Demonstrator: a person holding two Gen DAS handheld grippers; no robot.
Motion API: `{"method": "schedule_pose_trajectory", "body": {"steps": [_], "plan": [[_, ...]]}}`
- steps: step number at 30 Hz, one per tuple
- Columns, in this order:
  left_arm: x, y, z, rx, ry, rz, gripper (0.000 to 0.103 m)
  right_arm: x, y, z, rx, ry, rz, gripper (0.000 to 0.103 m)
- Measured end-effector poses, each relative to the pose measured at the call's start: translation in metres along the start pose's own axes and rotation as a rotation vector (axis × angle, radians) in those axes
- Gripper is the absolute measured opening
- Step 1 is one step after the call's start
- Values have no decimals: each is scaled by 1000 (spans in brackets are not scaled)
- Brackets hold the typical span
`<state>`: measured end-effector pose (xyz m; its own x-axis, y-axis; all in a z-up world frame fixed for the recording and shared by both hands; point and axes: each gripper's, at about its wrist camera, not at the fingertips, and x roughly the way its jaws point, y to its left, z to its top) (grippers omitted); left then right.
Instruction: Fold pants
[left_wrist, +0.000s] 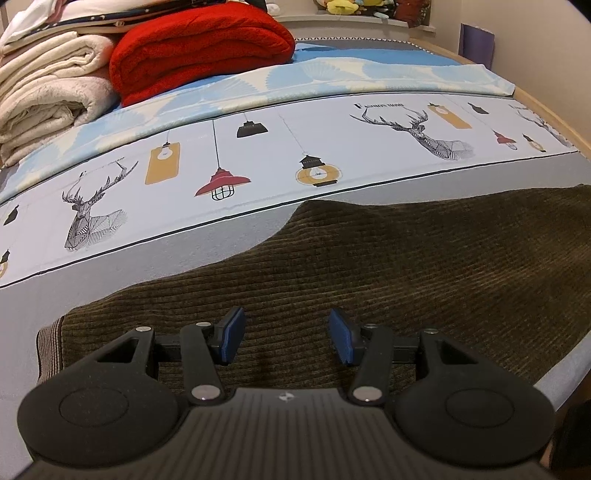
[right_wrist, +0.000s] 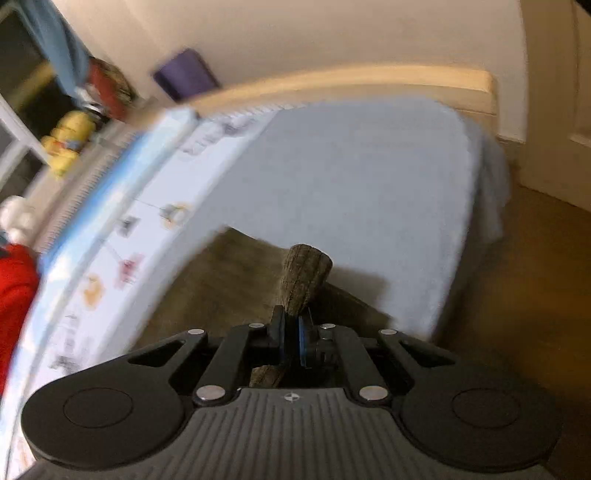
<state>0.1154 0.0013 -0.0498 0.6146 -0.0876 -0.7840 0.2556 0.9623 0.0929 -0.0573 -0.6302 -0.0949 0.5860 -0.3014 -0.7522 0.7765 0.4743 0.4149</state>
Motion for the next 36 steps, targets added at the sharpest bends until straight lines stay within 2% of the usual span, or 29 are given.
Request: {"method": "schedule_pose_trajectory", "body": {"steps": [1,2,3,4,5,8,10,13,18,20,21,23,25,28,31,33,36], "plan": [[-1,0,0,0,-1,-2,56,8,-9,2,69,39,-29,9],[-2,-1,0,1,-4,-5,56,16,-21,2,146,77,-65,17],[-3,-1,-1,5,-6,-7,56,17,-28,2,182,85,-92,25],[-3,-1,-1,9,-8,-7,56,17,-32,1,201,81,-99,40],[-3,0,-1,10,-8,-7,56,14,-35,0,211,69,-98,46],[-3,2,-1,-8,-7,-7,56,13,-44,-1,207,70,-86,47],[-4,2,0,-13,-9,-12,56,19,-52,-1,253,87,-87,51],[-4,-2,-1,9,-10,-12,56,29,-48,1,311,98,-53,51],[-5,2,-2,-1,-13,-12,56,33,-39,-2,270,93,-66,45],[-6,3,-2,-8,-15,-14,56,34,-38,-1,265,85,-53,31],[-7,4,-2,-8,-17,-15,56,32,-35,-1,260,75,-56,29],[-9,5,-2,-10,-22,-17,56,24,-29,1,253,42,-49,16],[-11,10,-2,-27,-29,-20,56,11,-18,2,240,-2,-15,15],[-17,20,-1,-66,-42,-28,56,-21,19,3,141,-106,73,14],[-25,30,-3,-93,-63,-36,56,-69,91,-17,-153,-261,139,13],[-29,37,-5,-108,-72,-38,56,-101,149,-53,-391,-345,188,13],[-35,52,-10,-137,-78,-36,56,-138,224,-134,-725,-428,290,13]]}}
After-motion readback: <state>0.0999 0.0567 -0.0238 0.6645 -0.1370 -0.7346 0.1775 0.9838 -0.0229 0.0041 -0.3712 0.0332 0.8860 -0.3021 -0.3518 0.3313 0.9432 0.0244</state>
